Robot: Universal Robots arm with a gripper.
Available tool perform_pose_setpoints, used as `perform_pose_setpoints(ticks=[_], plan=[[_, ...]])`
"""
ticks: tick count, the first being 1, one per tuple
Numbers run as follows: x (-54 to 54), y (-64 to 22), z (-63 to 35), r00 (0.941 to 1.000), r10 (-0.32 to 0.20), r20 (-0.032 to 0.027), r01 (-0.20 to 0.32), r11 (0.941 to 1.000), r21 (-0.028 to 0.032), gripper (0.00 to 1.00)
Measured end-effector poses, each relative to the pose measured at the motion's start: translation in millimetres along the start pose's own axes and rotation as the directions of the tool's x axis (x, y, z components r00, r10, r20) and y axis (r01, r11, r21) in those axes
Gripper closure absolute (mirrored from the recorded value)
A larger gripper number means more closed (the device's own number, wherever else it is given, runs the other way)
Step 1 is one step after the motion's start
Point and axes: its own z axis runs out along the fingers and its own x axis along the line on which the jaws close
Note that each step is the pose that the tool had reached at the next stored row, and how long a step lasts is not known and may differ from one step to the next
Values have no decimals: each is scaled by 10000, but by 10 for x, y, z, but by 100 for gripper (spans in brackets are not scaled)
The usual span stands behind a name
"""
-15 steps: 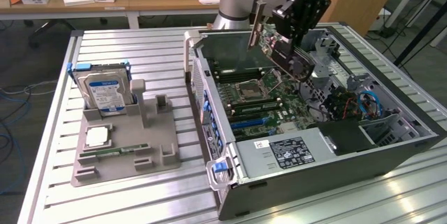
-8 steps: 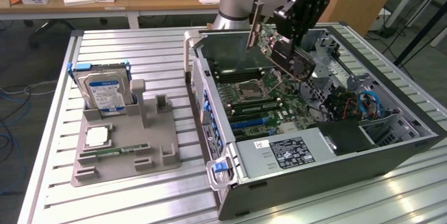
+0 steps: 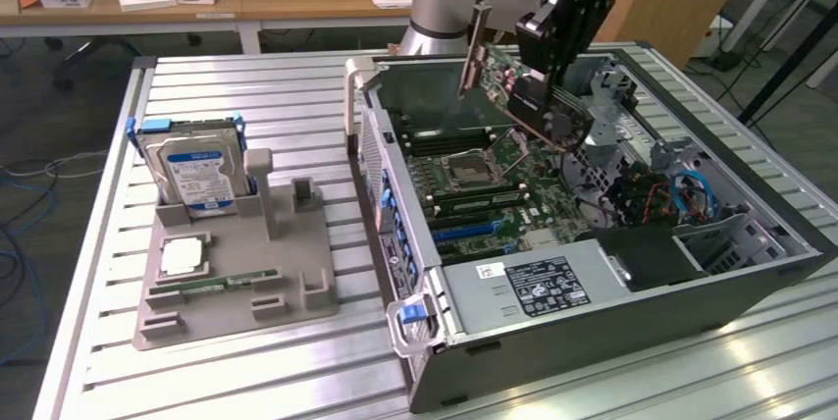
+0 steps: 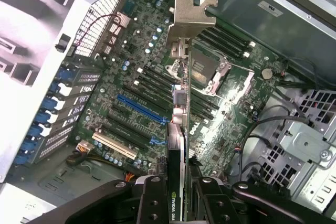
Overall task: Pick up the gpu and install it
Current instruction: 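Insert the gpu into the slot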
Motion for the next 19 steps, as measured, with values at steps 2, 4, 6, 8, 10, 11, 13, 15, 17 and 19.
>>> perform_pose_setpoints(ticks=[2, 4, 6, 8, 10, 11, 13, 15, 17, 19], plan=[[0, 0, 0, 9999, -147, 6, 147, 9999, -2, 74], [0, 0, 1, 9996, -290, 12, 290, 9996, -4, 74], [0, 0, 1, 9990, -436, 18, 436, 9991, -6, 74], [0, 0, 1, 9983, -585, 24, 585, 9983, -8, 74], [0, 0, 1, 9973, -737, 30, 737, 9973, -9, 74], [0, 0, 1, 9967, -813, 34, 813, 9967, -10, 74], [0, 0, 1, 9953, -963, 40, 963, 9954, -12, 74], [0, 0, 1, 9938, -1107, 46, 1107, 9939, -13, 74], [0, 0, 1, 9920, -1257, 53, 1257, 9921, -15, 74], [0, 0, 1, 9902, -1396, 59, 1396, 9902, -16, 74]])
